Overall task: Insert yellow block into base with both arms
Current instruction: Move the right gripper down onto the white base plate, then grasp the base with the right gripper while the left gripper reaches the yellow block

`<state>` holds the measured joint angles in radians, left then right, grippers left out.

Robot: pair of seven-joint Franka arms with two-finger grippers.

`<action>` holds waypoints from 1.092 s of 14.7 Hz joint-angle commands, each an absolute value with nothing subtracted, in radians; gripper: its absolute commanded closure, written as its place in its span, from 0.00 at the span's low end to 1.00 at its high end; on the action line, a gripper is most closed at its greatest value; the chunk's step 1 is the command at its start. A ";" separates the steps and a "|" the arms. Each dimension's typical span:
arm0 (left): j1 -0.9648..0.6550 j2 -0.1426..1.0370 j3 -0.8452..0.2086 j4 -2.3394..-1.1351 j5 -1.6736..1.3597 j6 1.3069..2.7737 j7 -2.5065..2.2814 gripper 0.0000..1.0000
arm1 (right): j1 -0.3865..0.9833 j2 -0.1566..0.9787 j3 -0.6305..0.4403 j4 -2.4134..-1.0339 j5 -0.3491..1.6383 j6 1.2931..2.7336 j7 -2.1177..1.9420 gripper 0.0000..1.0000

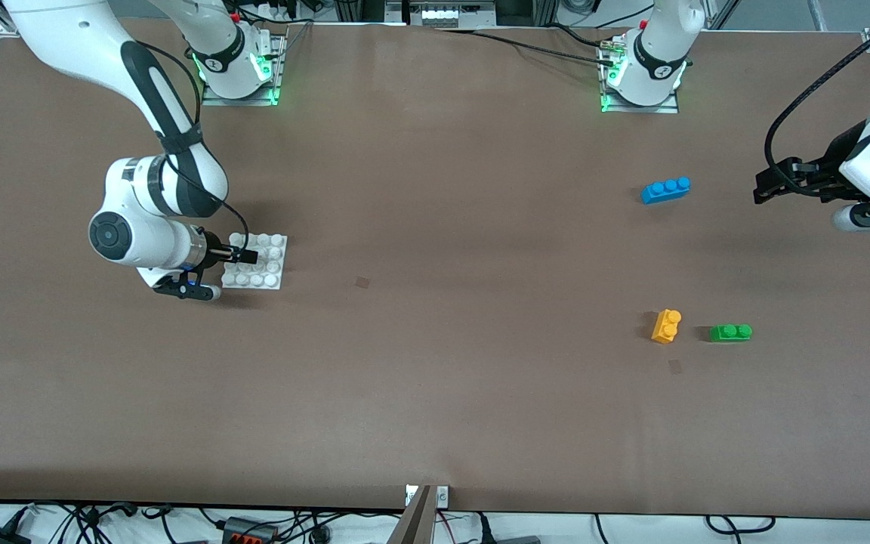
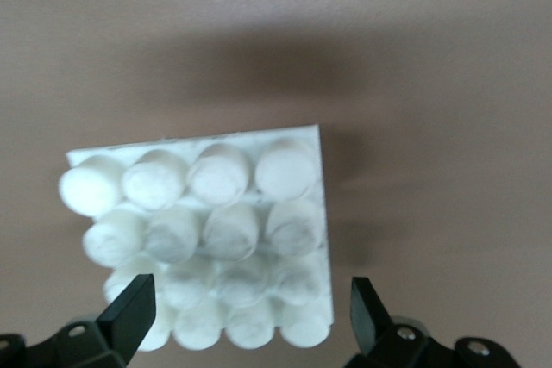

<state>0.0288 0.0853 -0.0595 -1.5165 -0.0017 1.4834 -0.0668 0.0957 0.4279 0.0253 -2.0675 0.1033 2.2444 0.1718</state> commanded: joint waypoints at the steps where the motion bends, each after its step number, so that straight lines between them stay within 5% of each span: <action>1: 0.022 0.103 -0.064 -1.497 0.008 1.463 -0.044 0.00 | 0.101 0.408 0.023 -2.063 0.063 2.238 0.186 0.04; 4: 0.018 0.133 -0.067 -1.496 0.012 1.466 -0.043 0.00 | 0.101 0.452 0.023 -2.063 0.064 2.238 0.193 0.17; 16: 0.029 0.366 -0.067 -1.506 -0.030 1.666 -0.470 0.00 | 0.216 0.472 0.029 -2.059 0.075 2.232 0.209 0.43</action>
<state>0.0252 0.3447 -0.0653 -1.5189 -0.0063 1.6506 -0.3341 0.1630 0.4617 0.0290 -2.0624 0.0749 2.2363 0.1750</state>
